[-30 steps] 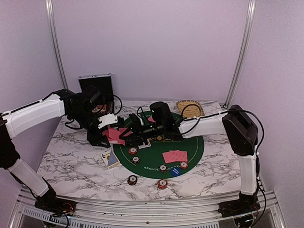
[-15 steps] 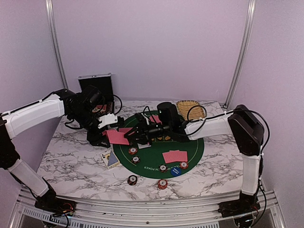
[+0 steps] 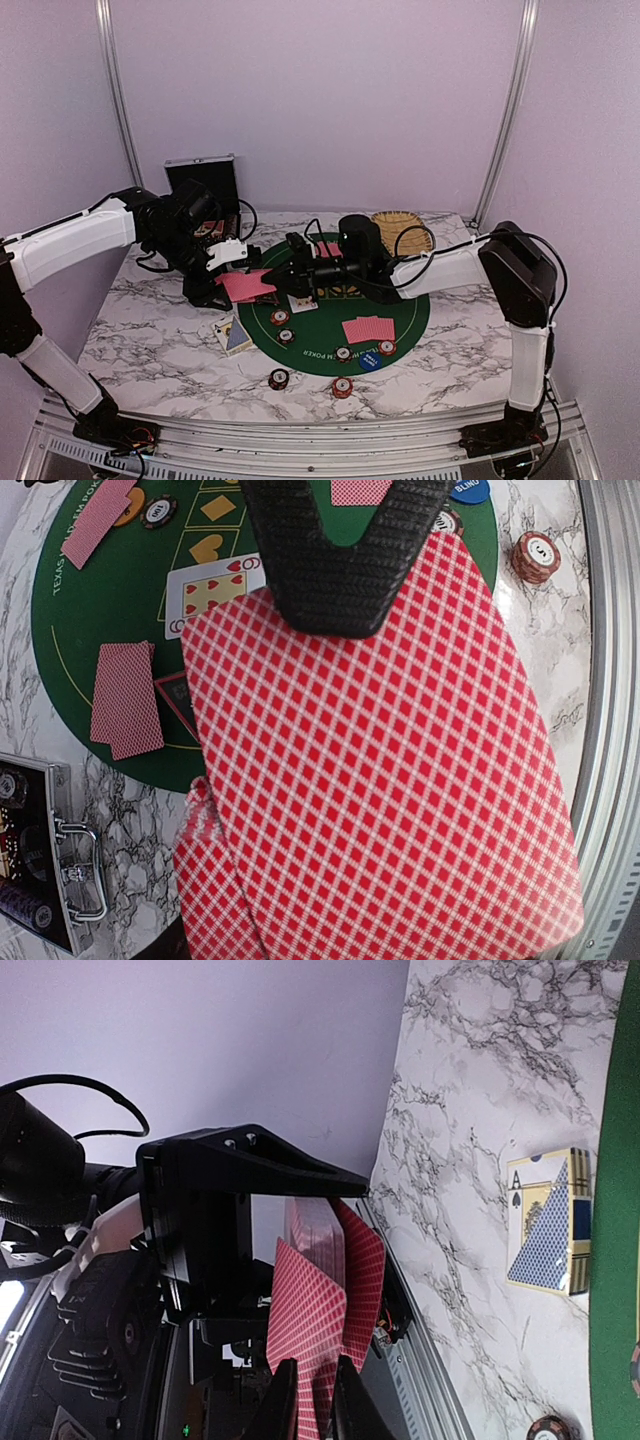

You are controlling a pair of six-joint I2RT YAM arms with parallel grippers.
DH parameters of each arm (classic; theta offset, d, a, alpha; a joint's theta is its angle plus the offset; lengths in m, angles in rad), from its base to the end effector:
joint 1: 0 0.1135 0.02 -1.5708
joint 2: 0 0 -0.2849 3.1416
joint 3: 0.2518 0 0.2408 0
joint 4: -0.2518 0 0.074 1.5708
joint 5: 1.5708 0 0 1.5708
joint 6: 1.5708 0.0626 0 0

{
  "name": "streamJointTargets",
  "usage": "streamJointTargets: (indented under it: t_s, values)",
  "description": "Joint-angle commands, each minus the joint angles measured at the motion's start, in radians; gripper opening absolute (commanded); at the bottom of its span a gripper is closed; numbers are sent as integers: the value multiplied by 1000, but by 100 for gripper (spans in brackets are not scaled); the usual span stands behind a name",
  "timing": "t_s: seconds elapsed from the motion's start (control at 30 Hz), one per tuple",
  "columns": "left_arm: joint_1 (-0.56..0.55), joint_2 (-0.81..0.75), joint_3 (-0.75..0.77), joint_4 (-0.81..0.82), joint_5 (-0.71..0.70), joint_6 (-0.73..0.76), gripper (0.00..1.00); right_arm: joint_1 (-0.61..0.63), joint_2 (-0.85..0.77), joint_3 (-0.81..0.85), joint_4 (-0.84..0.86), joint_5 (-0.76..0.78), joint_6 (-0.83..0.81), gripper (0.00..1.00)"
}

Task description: Distribute texas hold em gaming equipment

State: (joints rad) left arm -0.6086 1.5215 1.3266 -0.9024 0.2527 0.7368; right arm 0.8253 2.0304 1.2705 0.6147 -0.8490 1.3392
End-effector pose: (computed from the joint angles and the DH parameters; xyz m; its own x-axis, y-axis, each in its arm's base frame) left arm 0.2435 -0.1888 0.2919 -0.1060 0.8668 -0.4872 0.9699 0.1982 0.1416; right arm 0.2849 0.3779 0.2350 -0.9854 -0.1193 -0.1214 -0.1315 0.0811 0.9880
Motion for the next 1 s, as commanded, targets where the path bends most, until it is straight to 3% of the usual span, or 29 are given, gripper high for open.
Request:
streamJointTargets:
  t_s: [0.0, 0.2, 0.47, 0.63, 0.73, 0.87, 0.97]
  values:
    - [1, -29, 5, 8, 9, -5, 0, 0, -35, 2, 62, -11, 29, 12]
    - [1, -29, 2, 8, 6, -4, 0, -7, -47, 7, 26, -18, 10, 0]
    - [3, -37, -7, 7, -4, -4, 0, -63, -112, 15, -152, -27, -118, 0]
    - [6, -41, -16, 7, -10, -5, 0, -116, -153, 48, -379, -19, -269, 0]
    - [11, -44, -21, 7, -16, -4, 0, -150, -160, 122, -615, 20, -440, 0]
    - [21, -51, -28, 6, -16, -4, 0, -174, -133, 311, -1006, 216, -751, 0]
    - [25, -61, -36, 7, -17, -2, 0, -175, -113, 401, -1118, 348, -906, 0]
